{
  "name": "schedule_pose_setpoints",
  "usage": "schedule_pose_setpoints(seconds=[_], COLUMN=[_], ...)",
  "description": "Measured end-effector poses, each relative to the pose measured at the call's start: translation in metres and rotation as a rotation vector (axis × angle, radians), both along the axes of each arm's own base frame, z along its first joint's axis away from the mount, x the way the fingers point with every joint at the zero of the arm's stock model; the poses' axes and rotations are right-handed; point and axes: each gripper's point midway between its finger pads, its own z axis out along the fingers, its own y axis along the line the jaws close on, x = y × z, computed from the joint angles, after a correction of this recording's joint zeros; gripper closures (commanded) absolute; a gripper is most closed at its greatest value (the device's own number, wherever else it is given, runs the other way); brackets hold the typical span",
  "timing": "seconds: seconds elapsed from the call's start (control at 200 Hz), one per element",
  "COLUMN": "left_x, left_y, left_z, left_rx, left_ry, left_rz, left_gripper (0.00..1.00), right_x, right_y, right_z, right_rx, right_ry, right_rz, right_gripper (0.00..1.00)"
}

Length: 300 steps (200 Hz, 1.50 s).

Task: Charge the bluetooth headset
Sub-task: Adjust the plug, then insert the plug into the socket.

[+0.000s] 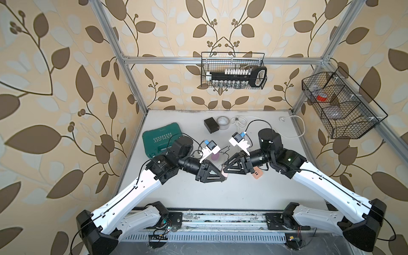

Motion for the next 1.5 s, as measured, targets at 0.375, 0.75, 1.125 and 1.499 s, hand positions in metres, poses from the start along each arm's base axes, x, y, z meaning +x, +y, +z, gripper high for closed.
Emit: schedule_pose_setpoints(seconds=[0.375, 0.75, 1.125, 1.499], left_x=[0.018, 0.043, 0.059, 0.064], left_y=[0.005, 0.025, 0.035, 0.038], left_z=[-0.009, -0.014, -0.025, -0.039], left_rx=[0.07, 0.148, 0.204, 0.238], left_ry=[-0.045, -0.133, -0.129, -0.089], left_rz=[0.132, 0.358, 0.467, 0.503], left_gripper=[0.01, 0.01, 0.01, 0.01], right_x=[0.016, 0.076, 0.108, 0.129], right_y=[-0.011, -0.073, -0.14, -0.194], right_z=[-0.008, 0.03, 0.084, 0.116], right_rx=[-0.079, -0.195, -0.236, -0.316], right_ry=[-0.059, -0.191, -0.268, -0.377], right_rz=[-0.107, -0.467, -0.761, -1.052], right_gripper=[0.76, 0.75, 0.75, 0.74])
